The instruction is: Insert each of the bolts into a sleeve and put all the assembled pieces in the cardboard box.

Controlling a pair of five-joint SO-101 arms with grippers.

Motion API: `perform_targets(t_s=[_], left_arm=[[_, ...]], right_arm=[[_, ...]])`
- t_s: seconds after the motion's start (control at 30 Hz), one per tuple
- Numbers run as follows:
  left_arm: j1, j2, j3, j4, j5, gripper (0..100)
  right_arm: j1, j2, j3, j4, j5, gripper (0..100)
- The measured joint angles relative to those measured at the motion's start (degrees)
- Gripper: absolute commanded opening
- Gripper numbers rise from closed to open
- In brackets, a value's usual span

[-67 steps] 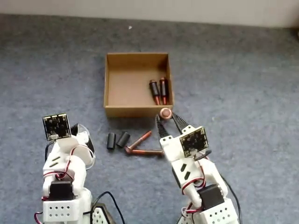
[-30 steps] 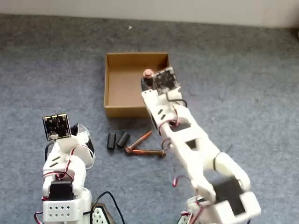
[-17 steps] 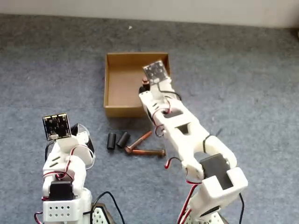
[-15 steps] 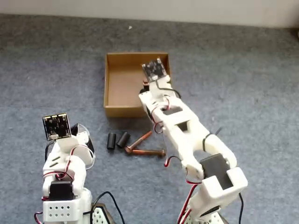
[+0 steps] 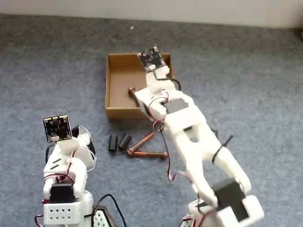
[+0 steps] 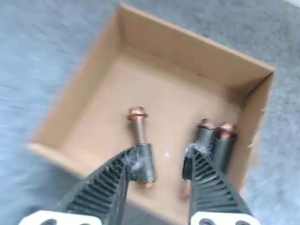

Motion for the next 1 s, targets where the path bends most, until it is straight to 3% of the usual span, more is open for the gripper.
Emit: perform_targets(t_s=[0.23, 0.53, 0.7, 1.0], left_arm=[[0.00, 0.00, 0.00, 0.00, 0.00, 1], [0.00, 0.00, 0.00, 0.00, 0.00, 1], [0.00, 0.00, 0.00, 0.00, 0.00, 1], [-1.05, 0.00, 0.00, 0.00, 0.00, 1]], right_arm=[[-8.62, -2.90, -0.44, 17.76, -19.43, 14.6], [-16.53, 8.53, -0.44, 18.90, -36.92, 14.6], [-18.11, 13.89, -2.73, 18.81, -41.14, 14.6], [-18.20, 18.73, -7.30, 18.81, -41.85, 14.6]])
